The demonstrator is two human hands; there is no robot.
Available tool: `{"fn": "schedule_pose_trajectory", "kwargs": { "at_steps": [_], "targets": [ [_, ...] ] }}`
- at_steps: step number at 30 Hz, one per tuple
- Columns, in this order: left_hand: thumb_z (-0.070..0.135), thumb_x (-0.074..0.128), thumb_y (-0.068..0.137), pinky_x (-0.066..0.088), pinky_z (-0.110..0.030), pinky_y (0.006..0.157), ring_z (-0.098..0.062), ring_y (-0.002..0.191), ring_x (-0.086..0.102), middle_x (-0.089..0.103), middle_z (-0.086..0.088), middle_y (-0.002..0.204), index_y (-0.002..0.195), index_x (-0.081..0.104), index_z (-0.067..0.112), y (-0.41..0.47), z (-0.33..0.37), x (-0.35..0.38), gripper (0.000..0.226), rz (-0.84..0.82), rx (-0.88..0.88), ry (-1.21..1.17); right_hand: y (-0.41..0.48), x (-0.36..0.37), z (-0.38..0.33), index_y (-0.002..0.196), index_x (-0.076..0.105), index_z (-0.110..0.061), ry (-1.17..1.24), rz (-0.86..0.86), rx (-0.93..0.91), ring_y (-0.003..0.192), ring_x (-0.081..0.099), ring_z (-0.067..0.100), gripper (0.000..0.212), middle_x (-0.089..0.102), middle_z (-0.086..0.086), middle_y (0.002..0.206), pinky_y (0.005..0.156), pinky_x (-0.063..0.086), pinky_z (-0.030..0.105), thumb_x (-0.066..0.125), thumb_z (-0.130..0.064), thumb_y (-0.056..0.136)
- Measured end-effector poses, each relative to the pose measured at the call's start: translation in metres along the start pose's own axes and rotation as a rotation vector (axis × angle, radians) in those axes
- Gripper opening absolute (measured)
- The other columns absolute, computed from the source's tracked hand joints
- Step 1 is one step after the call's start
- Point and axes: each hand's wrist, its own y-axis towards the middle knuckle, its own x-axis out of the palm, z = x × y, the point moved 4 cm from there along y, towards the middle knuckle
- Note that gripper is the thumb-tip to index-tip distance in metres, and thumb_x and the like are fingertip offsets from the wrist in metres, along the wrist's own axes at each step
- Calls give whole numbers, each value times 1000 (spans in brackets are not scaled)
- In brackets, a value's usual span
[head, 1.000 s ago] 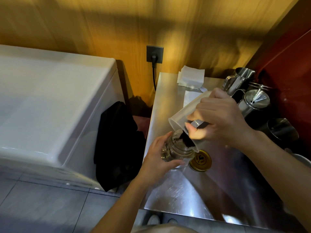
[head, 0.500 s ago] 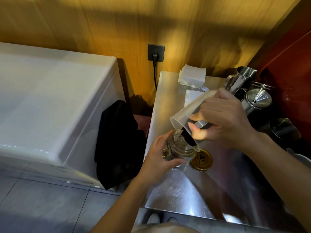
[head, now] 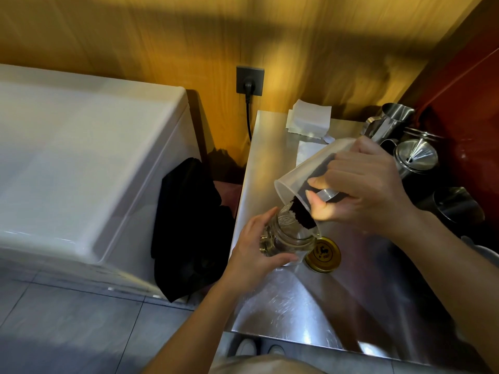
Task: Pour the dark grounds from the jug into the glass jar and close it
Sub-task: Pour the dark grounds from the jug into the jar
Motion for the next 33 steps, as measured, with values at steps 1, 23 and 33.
{"fn": "schedule_pose_trajectory", "kwargs": {
  "at_steps": [1,23,33],
  "targets": [
    [60,76,60,38,-23,102,3,122,41,38,38,123,125,28,67,0,0,0,81,1,1,0,1,1,0,51,61,0,-2,-10,-6,40,47,23,26,54,9,46,60,24,28,70,-13,72],
    [59,76,60,38,-22,102,4,122,41,38,37,123,125,28,67,2,1,0,81,2,14,-10,1,0,1,52,62,0,18,-6,-26,39,46,23,25,52,9,44,56,29,30,69,-10,73],
    [56,78,61,42,-34,105,-1,122,44,41,26,126,126,30,63,3,1,0,81,5,17,-14,-1,2,2,52,61,0,-5,-19,-36,39,46,23,25,52,9,44,58,26,28,69,-11,73]
  ]
}}
